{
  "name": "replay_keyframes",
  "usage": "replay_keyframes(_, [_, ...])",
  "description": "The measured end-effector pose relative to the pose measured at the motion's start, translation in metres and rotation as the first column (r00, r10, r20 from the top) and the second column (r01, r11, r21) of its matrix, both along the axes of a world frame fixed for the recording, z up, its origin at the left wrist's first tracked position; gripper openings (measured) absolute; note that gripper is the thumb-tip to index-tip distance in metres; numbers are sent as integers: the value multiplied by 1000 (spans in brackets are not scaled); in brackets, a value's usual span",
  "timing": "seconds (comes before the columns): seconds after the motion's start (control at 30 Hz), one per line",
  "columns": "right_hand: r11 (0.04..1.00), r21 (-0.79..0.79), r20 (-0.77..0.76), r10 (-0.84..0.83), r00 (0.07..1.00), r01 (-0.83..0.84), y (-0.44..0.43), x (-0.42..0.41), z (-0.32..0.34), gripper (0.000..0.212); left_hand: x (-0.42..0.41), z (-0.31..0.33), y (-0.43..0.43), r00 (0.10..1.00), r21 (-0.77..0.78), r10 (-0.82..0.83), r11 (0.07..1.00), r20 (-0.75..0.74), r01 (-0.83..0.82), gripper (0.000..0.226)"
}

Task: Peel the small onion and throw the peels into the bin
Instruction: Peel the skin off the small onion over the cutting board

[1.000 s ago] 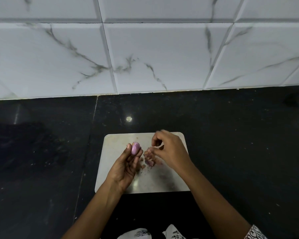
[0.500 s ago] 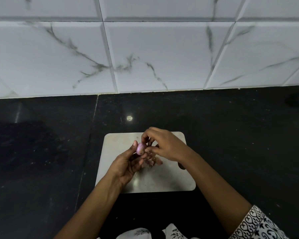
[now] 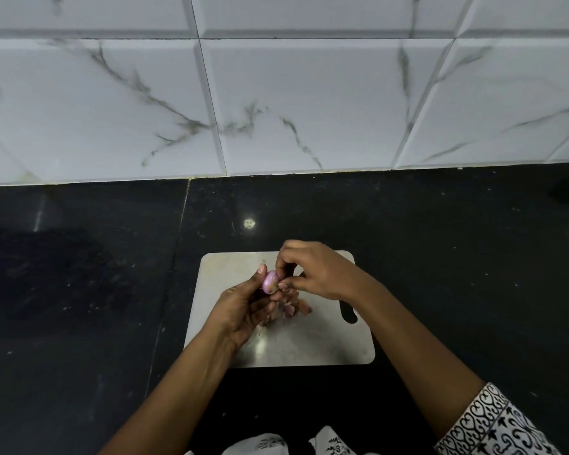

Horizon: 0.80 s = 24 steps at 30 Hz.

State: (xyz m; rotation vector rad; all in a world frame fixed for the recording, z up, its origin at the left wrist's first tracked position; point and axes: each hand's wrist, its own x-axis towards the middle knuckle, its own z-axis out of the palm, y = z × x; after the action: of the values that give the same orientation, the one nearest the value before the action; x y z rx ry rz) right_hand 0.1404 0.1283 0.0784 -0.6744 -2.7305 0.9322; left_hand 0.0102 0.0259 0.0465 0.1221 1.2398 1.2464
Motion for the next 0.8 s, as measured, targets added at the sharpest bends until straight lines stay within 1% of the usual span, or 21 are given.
replay_keyframes(0.1, [998, -27, -24, -50, 998, 50, -4, 0, 1, 23, 0, 1, 0, 1000, -9, 15, 1000, 10, -15, 30])
replay_keyframes(0.17, [997, -41, -29, -73, 997, 72, -7, 0, 1, 25, 1, 2, 0, 1000, -4, 11, 1000, 10, -11, 30])
replay_keyframes(0.33, [988, -96, -21, -126, 992, 124, -9, 2, -1, 21, 3, 2, -2, 1000, 14, 2, 1000, -5, -2, 30])
replay_keyframes(0.43, [984, -126, -41, -135, 990, 129, -12, 1, -3, 15, 3, 1, -1, 999, 25, 17, 1000, -28, -17, 30])
replay_keyframes(0.53, [971, -171, -65, -183, 981, 170, -13, 1, -4, 12, 2, 2, 0, 999, 26, 12, 1000, -44, -11, 31])
replay_keyframes(0.7, [975, -126, -159, -199, 967, 180, -15, 3, -8, 11, 1, 4, -2, 1000, 0, -19, 1000, 8, 19, 30])
replay_keyframes(0.73, [978, -97, -182, -202, 962, 187, -17, 3, -10, 11, 1, 4, -3, 1000, -7, -17, 1000, 24, 17, 30])
replay_keyframes(0.8, [977, 17, -220, -202, 954, 211, -22, 2, -13, 11, 1, 3, -3, 998, -28, 1, 1000, 65, 1, 28])
